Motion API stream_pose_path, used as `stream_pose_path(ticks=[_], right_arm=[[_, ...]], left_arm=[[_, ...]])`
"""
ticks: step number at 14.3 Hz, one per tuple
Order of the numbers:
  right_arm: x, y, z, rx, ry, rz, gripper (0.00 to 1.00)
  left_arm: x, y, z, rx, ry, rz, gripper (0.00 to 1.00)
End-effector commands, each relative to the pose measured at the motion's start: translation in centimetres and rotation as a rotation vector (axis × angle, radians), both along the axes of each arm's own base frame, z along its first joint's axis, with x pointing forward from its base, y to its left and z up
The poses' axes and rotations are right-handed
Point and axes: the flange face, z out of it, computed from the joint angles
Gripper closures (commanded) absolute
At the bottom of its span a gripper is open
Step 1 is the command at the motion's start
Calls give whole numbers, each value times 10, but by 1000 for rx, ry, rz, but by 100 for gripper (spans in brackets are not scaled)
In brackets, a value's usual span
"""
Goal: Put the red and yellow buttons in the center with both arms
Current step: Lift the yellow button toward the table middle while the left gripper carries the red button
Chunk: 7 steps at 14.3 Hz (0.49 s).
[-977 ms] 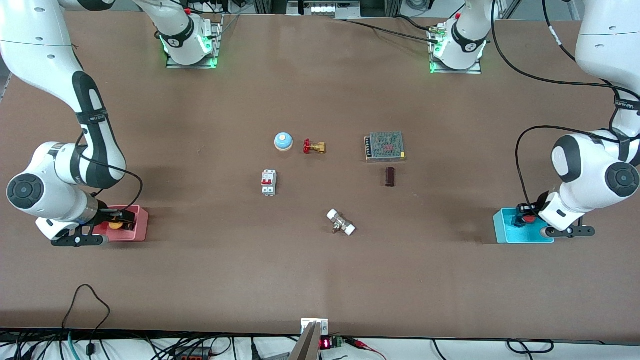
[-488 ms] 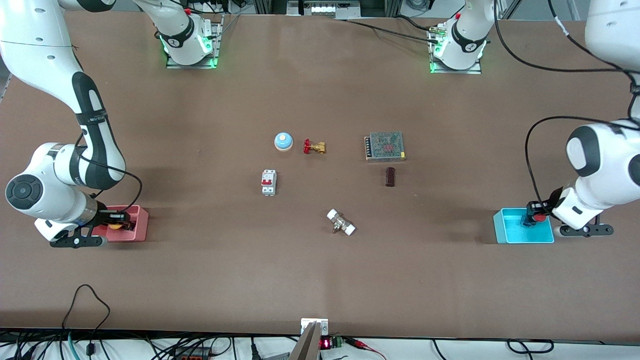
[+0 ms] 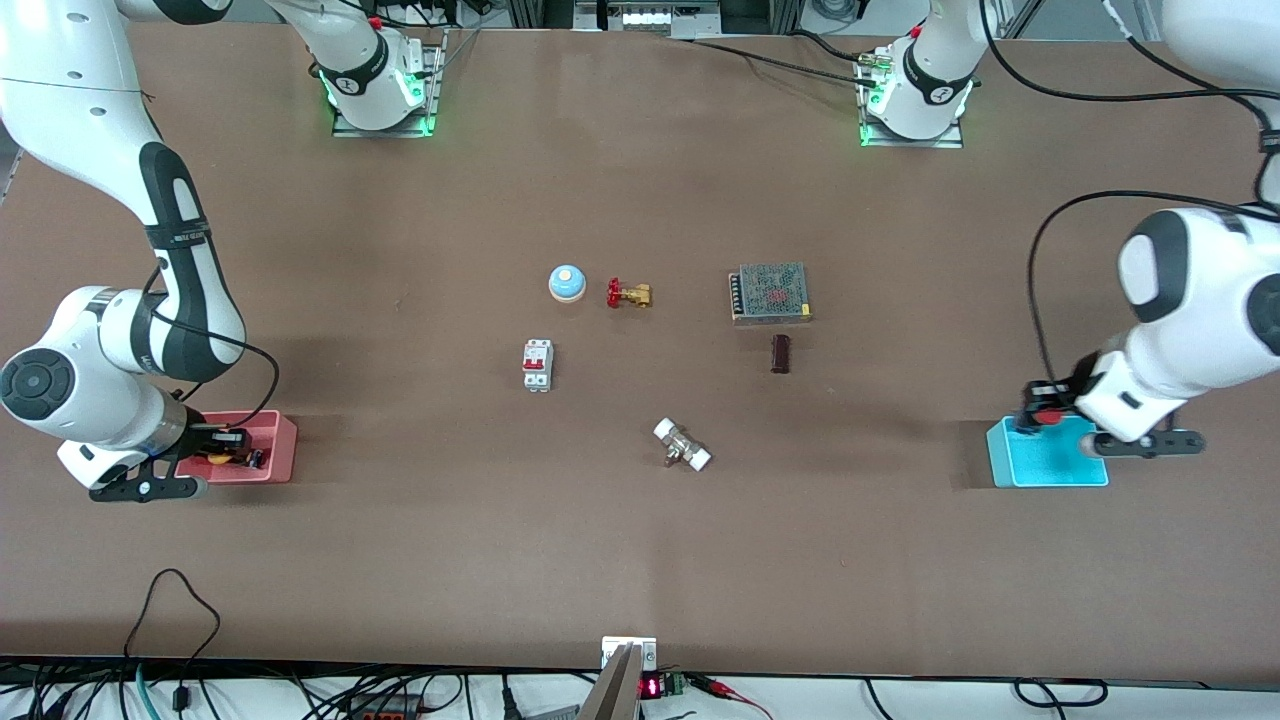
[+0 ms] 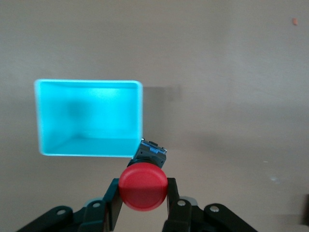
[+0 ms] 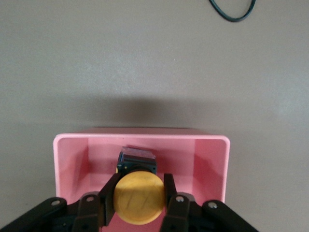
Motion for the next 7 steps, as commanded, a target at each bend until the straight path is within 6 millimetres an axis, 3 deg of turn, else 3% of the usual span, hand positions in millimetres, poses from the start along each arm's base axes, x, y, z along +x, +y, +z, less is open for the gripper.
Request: stream_pose_path(ticks=[1, 4, 5, 7], right_arm=[[4, -1, 44, -4, 44, 34, 82], [9, 22, 100, 2, 104, 44, 82], [9, 39, 112, 0, 112, 56, 82], [8, 96, 130, -7, 105, 124, 81]], left_arm=[[-6, -39, -9, -10, 23, 53, 79], [-12, -82, -23, -20, 46, 67, 79], [-15, -94, -30, -18, 48, 80, 79], [-24, -110, -45, -20, 36, 93, 79]])
